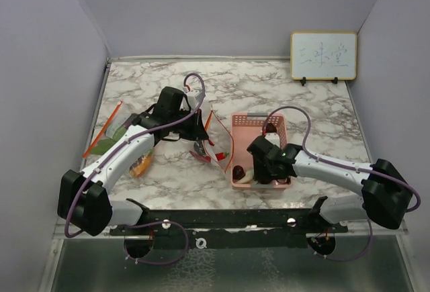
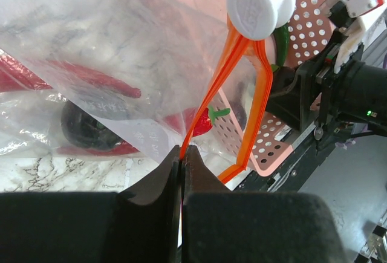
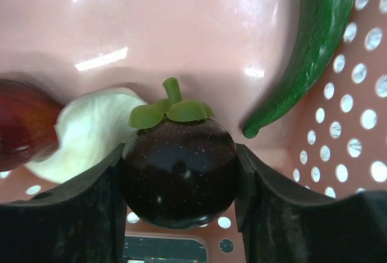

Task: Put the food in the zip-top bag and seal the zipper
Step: Pick up the fake vegetable from the bin, then place the fake vegetable in the zipper food storage bag, then pick up the fake vegetable from the bin.

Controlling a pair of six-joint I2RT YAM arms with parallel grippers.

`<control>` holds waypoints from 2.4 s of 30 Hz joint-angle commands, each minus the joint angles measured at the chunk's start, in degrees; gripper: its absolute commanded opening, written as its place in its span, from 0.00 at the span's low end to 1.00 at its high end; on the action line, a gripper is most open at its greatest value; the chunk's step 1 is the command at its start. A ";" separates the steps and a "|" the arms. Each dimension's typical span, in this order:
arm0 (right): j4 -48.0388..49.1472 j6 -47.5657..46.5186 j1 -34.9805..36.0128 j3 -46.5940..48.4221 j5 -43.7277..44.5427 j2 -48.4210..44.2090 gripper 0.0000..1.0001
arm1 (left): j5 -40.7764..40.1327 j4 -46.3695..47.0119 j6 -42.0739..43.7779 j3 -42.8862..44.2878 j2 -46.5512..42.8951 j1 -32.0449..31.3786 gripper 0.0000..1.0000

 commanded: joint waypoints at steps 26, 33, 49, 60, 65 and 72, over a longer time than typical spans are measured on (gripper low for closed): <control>33.00 -20.56 -0.09 18.31 -6.16 4.09 0.81 | 2.36 0.32 -0.57 2.28 -2.25 0.17 0.00; 29.54 -20.64 -0.09 15.75 -5.68 -6.54 1.00 | 2.63 0.96 -0.56 1.85 -1.58 0.17 0.00; 8.01 -10.90 -9.34 8.15 13.36 0.15 0.96 | 2.97 0.70 0.01 1.56 -2.32 0.17 0.00; 13.62 -15.15 -14.60 11.72 12.63 16.43 0.94 | 3.37 0.69 0.41 0.59 -3.17 0.13 0.00; 15.75 -15.40 -15.47 12.40 8.26 21.10 0.86 | 2.87 -0.04 1.09 0.62 -3.44 0.17 0.00; 17.41 -16.58 -15.39 11.32 4.26 15.43 0.11 | 2.54 -0.22 1.27 0.56 -2.92 0.17 0.00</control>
